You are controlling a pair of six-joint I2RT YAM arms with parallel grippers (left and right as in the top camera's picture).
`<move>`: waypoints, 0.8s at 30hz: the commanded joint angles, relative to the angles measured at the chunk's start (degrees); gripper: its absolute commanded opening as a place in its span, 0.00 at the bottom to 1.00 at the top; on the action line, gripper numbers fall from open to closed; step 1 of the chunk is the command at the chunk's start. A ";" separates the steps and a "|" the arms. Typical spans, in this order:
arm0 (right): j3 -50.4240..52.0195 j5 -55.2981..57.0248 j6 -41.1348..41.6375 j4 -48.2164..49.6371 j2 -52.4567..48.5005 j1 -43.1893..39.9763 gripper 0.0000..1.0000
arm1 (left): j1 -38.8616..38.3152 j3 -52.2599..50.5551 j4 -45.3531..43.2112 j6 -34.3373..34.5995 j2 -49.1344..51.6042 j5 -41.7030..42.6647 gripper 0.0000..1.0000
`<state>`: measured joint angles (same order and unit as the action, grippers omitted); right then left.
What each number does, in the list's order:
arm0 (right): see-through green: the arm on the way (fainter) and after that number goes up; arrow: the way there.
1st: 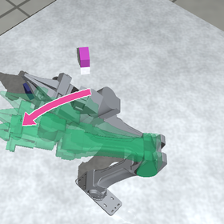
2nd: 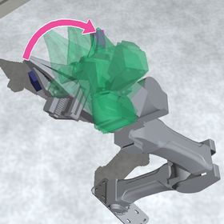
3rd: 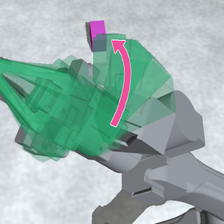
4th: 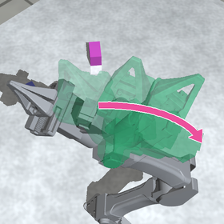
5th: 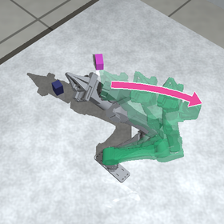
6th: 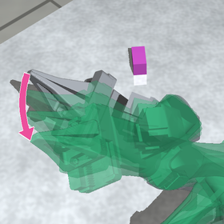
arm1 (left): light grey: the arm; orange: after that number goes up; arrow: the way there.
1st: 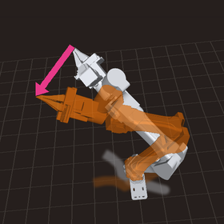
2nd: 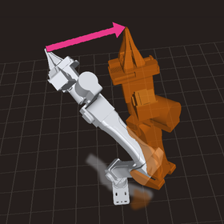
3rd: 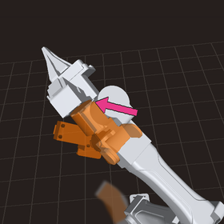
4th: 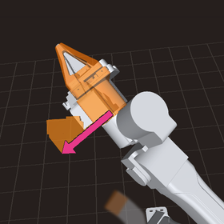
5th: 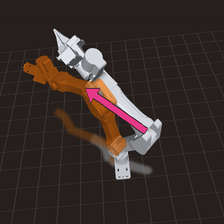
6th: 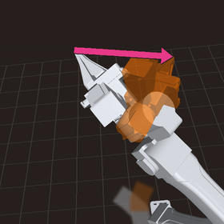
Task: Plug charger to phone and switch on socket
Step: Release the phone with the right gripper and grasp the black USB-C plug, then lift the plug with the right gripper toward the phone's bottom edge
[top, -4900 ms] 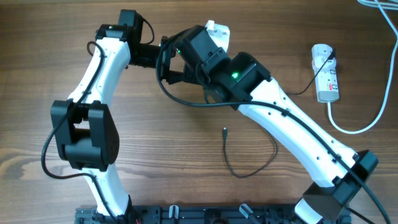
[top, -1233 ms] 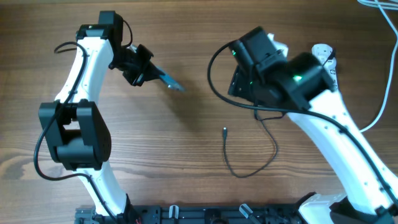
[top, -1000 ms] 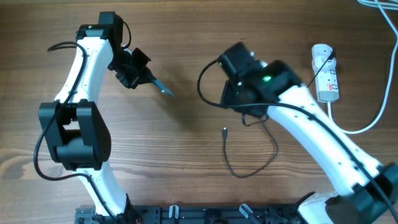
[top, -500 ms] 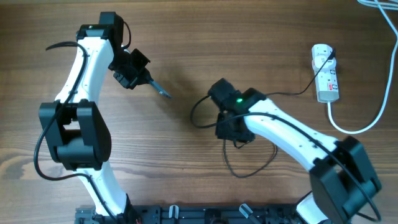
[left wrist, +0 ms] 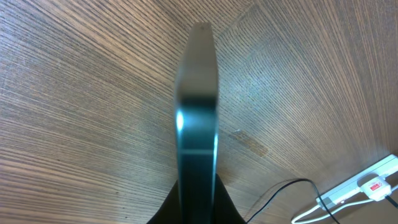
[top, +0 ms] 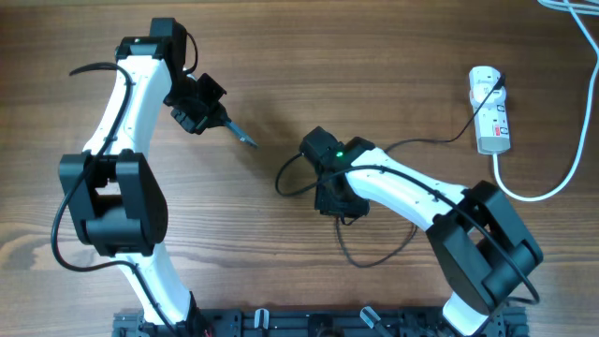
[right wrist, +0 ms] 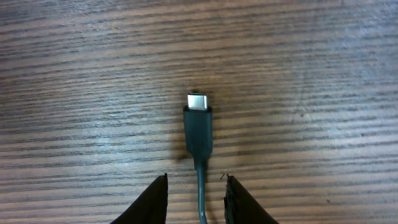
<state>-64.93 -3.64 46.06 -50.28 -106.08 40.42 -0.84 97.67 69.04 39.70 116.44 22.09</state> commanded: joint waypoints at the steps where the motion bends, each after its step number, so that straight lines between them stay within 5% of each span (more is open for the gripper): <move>1: 0.63 -0.11 -2.60 0.13 -1.62 0.17 0.31 | -0.33 0.81 0.22 -0.72 0.26 -0.33 0.04; 24: 7.48 -0.11 -3.91 8.22 -1.73 0.17 0.21 | -0.33 0.81 0.20 -0.72 0.26 -0.33 0.04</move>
<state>-60.01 -3.62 42.76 -43.16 -104.81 40.42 -0.84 97.67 69.21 39.70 116.44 21.89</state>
